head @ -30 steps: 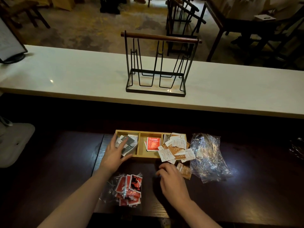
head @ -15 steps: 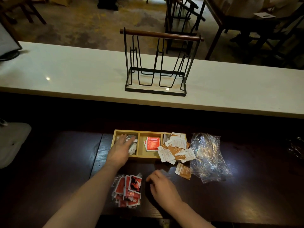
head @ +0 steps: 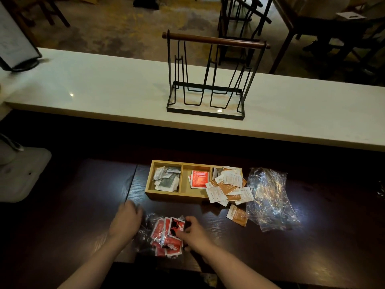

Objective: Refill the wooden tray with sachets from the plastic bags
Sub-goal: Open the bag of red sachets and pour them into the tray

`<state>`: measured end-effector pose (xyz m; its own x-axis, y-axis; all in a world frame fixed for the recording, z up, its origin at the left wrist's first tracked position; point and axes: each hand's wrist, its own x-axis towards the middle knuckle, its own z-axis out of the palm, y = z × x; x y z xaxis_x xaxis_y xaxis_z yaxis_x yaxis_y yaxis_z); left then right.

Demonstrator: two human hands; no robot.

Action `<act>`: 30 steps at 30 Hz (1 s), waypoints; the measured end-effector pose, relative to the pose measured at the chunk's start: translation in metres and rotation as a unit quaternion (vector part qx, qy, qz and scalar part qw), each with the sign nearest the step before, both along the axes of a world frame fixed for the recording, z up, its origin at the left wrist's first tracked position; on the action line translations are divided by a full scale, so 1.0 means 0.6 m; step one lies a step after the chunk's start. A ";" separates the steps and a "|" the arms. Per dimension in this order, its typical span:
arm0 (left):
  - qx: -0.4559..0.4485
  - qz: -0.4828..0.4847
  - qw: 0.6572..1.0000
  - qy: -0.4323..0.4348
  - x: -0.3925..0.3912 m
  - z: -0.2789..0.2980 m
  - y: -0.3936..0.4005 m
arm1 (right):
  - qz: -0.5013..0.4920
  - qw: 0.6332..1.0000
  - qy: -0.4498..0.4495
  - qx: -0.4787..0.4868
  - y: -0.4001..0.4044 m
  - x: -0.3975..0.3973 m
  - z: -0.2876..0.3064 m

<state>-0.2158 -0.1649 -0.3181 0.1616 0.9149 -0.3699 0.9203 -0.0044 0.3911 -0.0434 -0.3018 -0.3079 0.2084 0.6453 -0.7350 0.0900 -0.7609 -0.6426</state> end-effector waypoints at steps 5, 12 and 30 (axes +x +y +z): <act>-0.175 0.152 0.945 -0.232 -0.020 0.015 -0.039 | -0.024 1.000 0.002 0.006 0.008 -0.008 -0.007; -0.333 0.180 0.810 -0.448 0.030 0.127 -0.057 | 0.007 0.981 -0.173 0.092 0.018 -0.011 0.007; -0.219 0.116 0.863 -0.441 0.115 0.132 -0.119 | 0.040 0.915 -0.296 0.271 -0.013 -0.029 0.126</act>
<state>-0.1468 -0.2366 -0.2390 0.3887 0.7646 -0.5141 0.2197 0.4650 0.8576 -0.0610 -0.3097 -0.2323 0.4025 0.9123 -0.0762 0.5856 -0.3206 -0.7445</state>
